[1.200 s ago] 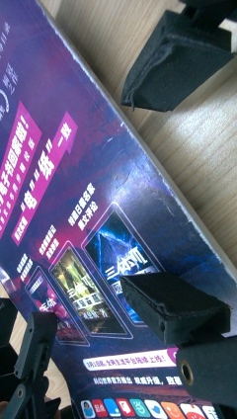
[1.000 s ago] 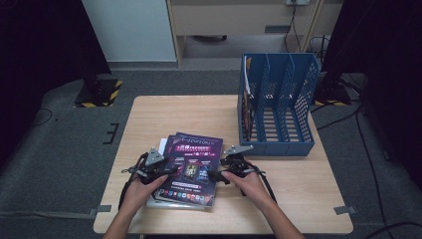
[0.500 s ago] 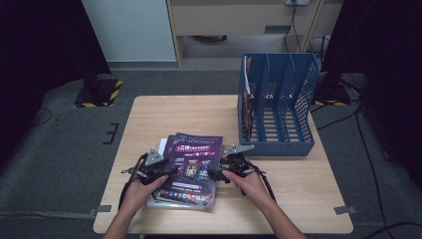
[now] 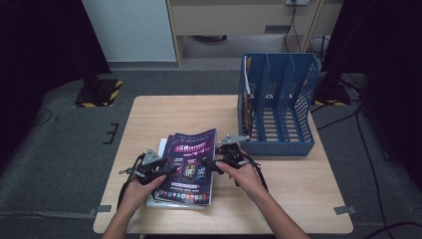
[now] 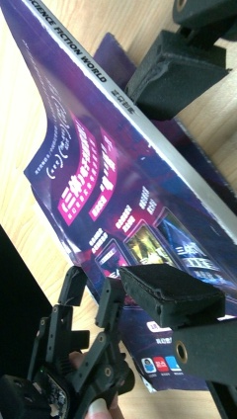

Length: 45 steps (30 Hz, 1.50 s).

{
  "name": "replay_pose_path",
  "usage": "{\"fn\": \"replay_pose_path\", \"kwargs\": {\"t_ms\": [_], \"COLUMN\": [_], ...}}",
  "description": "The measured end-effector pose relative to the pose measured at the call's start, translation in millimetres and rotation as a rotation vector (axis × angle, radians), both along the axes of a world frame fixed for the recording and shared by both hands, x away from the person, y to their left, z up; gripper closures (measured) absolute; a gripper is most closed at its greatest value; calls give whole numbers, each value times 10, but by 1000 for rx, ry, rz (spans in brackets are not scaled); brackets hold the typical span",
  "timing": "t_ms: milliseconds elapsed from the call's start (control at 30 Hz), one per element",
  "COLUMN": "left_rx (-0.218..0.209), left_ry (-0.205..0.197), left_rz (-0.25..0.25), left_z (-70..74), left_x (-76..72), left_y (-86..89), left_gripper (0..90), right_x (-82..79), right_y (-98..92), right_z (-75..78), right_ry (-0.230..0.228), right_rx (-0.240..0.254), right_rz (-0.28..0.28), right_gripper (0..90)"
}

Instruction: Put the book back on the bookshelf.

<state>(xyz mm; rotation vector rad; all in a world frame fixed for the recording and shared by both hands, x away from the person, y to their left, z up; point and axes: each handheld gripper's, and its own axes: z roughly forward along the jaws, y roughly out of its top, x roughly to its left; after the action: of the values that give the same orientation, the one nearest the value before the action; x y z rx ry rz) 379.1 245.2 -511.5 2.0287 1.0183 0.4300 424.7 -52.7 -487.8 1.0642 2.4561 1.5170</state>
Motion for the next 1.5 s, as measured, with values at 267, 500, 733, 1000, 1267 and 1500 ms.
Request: {"fn": "replay_pose_path", "kwargs": {"t_ms": [267,500,733,1000,1267,1500], "left_rx": [0,-9,-16,-22,-28,-34], "left_ry": [2,11,5,13,19,21], "left_rz": [2,7,6,8,8,9], "left_z": [1,-1,-11,-13,-15,-19], "left_x": [0,6,5,8,13,15], "left_y": [1,8,17,17,23,28], "left_gripper": [410,408,407,401,400,400], "right_x": [26,54,105,180,217,228], "right_y": [116,210,335,429,526,598], "right_z": [98,155,132,122,74,50], "right_ry": [-11,-17,-2,14,43,48], "right_rx": [-18,-41,-91,-90,-80,-85], "right_rz": [4,0,-28,-36,-58,-62], "right_gripper": [227,240,246,263,261,253]}}
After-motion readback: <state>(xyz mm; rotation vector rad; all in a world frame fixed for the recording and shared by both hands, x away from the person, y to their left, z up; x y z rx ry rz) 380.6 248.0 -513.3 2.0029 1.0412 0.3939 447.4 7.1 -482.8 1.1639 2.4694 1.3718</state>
